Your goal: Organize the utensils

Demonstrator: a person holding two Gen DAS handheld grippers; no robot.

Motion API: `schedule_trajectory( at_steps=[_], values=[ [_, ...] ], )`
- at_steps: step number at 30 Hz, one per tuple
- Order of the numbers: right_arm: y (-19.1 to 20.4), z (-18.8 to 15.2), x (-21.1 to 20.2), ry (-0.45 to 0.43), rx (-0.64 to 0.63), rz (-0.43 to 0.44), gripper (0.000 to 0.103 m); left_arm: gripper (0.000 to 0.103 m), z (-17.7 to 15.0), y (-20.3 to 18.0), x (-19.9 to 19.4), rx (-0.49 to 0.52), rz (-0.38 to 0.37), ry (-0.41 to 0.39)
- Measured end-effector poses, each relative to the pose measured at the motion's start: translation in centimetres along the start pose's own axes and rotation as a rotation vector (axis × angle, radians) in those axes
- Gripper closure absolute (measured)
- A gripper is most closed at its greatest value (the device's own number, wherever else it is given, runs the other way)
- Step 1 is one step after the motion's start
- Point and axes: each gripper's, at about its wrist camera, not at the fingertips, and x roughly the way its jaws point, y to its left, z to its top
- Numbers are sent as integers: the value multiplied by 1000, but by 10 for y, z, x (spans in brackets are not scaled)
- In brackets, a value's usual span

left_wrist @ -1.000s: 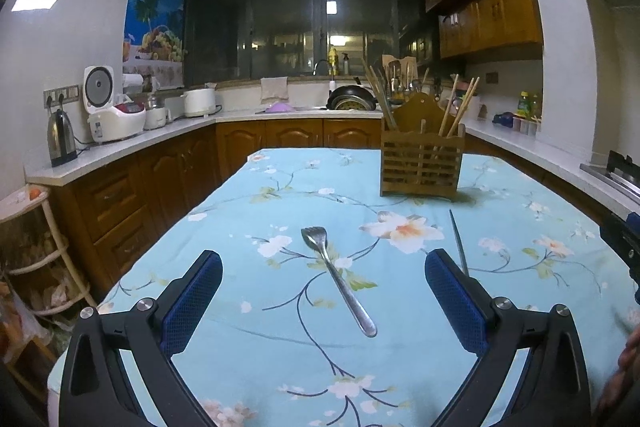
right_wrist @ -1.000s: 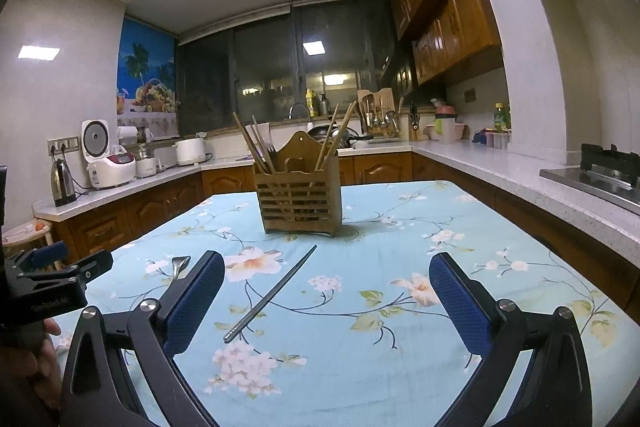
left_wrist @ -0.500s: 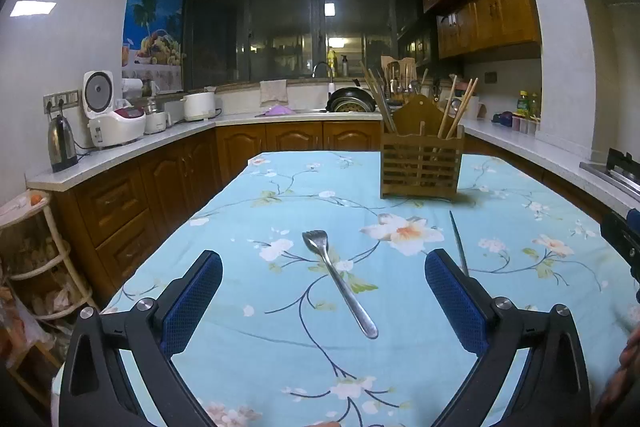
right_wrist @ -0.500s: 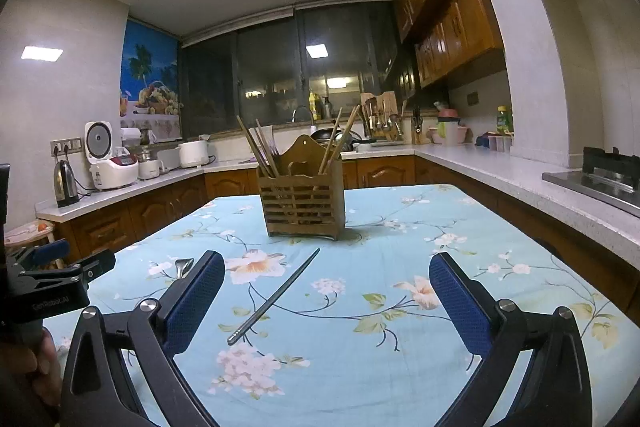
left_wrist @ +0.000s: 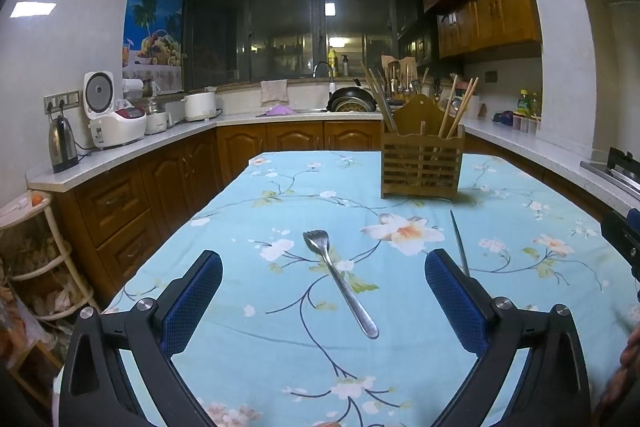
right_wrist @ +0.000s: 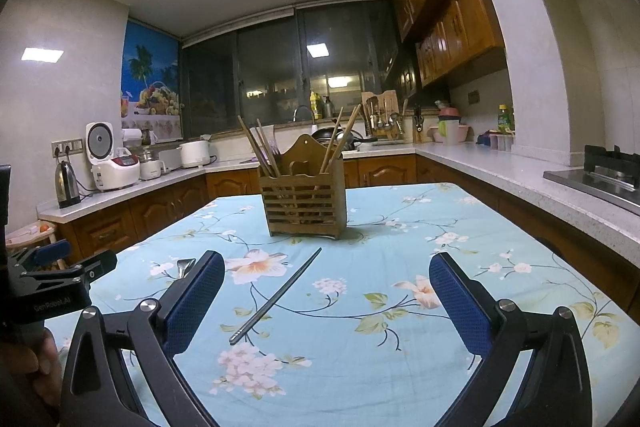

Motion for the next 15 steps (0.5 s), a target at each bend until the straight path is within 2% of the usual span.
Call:
schedule_trajectory(
  at_steps=[15],
  values=[
    [2,1,-1,-6,2,4,0,1,-1,0,-1,5,0,-4]
  ],
)
